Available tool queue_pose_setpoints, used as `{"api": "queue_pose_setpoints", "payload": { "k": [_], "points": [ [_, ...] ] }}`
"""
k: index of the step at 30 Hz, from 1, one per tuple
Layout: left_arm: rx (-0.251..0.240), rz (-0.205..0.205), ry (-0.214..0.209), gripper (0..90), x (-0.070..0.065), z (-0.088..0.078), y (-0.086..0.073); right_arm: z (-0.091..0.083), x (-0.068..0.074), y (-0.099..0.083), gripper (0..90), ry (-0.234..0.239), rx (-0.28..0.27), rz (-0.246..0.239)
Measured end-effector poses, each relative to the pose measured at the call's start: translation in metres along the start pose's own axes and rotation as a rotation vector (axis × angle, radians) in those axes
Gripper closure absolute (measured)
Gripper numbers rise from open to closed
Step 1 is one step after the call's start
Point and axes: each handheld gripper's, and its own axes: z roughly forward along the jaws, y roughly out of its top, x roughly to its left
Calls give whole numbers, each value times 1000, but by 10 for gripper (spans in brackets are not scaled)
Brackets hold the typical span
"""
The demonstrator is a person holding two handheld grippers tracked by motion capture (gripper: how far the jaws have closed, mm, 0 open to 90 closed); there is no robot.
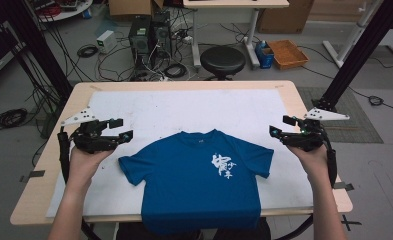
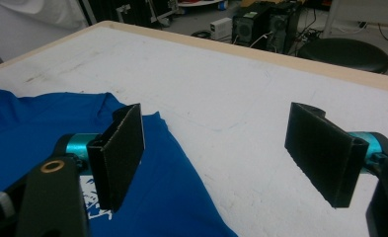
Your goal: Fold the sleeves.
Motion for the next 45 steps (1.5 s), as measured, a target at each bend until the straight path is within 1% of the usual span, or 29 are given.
{"api": "queue_pose_setpoints", "payload": {
  "k": [1,6,8,12,16,17,19,21,23,25,27,29,33,36,37,38,39,41,42,43,45],
  "points": [
    [1,6,0,287,0,0,0,0,0,0,230,1,0,0],
    [9,7,-3,287,2,0,-2,0,0,0,229,3,-1,1],
    [17,-1,1,288,4,-1,-4,0,0,0,229,7,-1,-2],
    [20,-34,6,288,13,-7,-9,1,1,0,230,13,8,-4],
    [18,-38,4,289,19,-13,-14,1,1,0,229,12,11,-6],
    [30,-36,0,289,21,-14,-15,1,1,0,229,11,11,-7],
    [34,-42,-15,289,22,-15,-15,1,1,0,229,15,11,-6],
    [48,-35,-26,289,23,-16,-15,2,1,-1,229,14,13,-6],
    [66,-27,-24,289,22,-18,-15,2,1,-2,230,14,16,-2],
    [62,-21,-13,289,20,-22,-18,2,1,-2,230,14,17,-4],
    [48,-30,-14,289,19,-25,-22,2,1,-2,230,15,15,-5],
    [44,-34,-9,289,19,-28,-26,2,1,-2,230,16,15,-6],
    [66,-49,0,289,18,-30,-33,3,1,-3,230,17,17,-5],
    [68,-64,-1,300,20,-32,-42,3,2,-3,230,15,19,-8],
    [67,-75,-4,300,20,-32,-45,3,2,-3,230,15,19,-8],
    [81,-93,-10,316,23,-31,-50,3,2,-3,230,14,20,-5],
    [92,-105,-14,346,24,-31,-54,4,2,-3,230,14,21,-13],
    [122,-132,-8,356,27,-29,-62,4,3,-3,230,12,24,-12],
    [156,-167,-2,401,31,-26,-70,6,3,-4,231,12,31,-12],
    [156,-167,-2,410,31,-26,-70,6,3,-4,231,12,31,-12],
    [188,-219,4,411,34,-21,-77,7,3,-5,232,10,38,-12]
  ]
}}
